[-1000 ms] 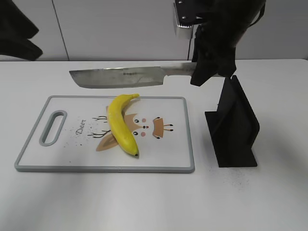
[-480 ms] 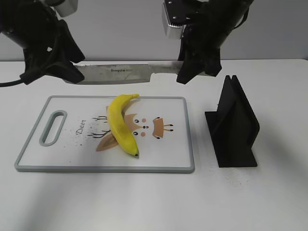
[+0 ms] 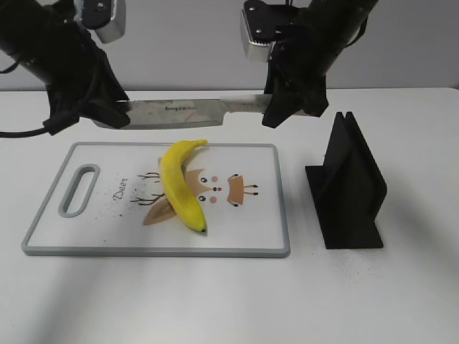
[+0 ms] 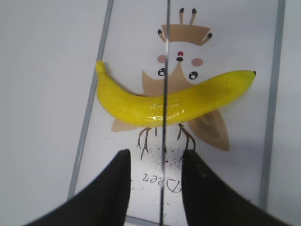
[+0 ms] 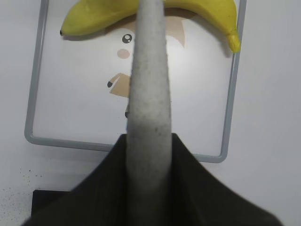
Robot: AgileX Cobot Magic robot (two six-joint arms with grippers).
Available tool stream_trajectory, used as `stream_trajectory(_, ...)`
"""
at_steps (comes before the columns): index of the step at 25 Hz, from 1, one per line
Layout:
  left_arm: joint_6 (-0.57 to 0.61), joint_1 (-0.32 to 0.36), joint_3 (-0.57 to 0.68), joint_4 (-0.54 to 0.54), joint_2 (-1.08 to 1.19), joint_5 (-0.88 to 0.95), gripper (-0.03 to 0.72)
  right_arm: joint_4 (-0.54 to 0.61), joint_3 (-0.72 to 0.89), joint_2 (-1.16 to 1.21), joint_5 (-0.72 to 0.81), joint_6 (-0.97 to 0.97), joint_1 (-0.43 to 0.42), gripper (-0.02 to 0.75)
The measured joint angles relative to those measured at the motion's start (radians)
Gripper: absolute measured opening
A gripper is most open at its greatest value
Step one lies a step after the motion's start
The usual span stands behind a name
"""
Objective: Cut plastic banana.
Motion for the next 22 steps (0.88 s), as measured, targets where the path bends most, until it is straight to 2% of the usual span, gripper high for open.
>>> stream_trajectory(7,0.0,0.0,0.0,0.0,0.022,-0.004,0.344,0.0,0.0,0.0,-0.003,-0.002,0.0,0.181)
stream_trajectory(9,0.0,0.0,0.0,0.0,0.022,-0.006,0.323,0.0,0.0,0.0,-0.004,-0.002,0.0,0.181)
stream_trajectory(12,0.0,0.0,0.0,-0.002,0.022,-0.008,0.208,0.0,0.0,0.0,-0.013,-0.003,0.0,0.181)
stream_trajectory(14,0.0,0.0,0.0,-0.003,0.022,-0.009,0.07,0.0,0.0,0.0,-0.034,-0.003,0.0,0.181)
stream_trajectory(15,0.001,0.0,0.0,-0.003,0.022,-0.013,0.025,0.0,0.0,0.0,-0.036,-0.004,0.0,0.181)
stream_trajectory(17,0.001,0.0,0.0,-0.003,0.022,-0.02,-0.013,0.0,0.0,0.0,-0.042,0.011,0.0,0.181)
stream_trajectory(22,0.005,0.0,-0.001,0.002,0.045,-0.03,-0.018,-0.025,0.0,0.023,-0.043,0.15,0.003,0.195)
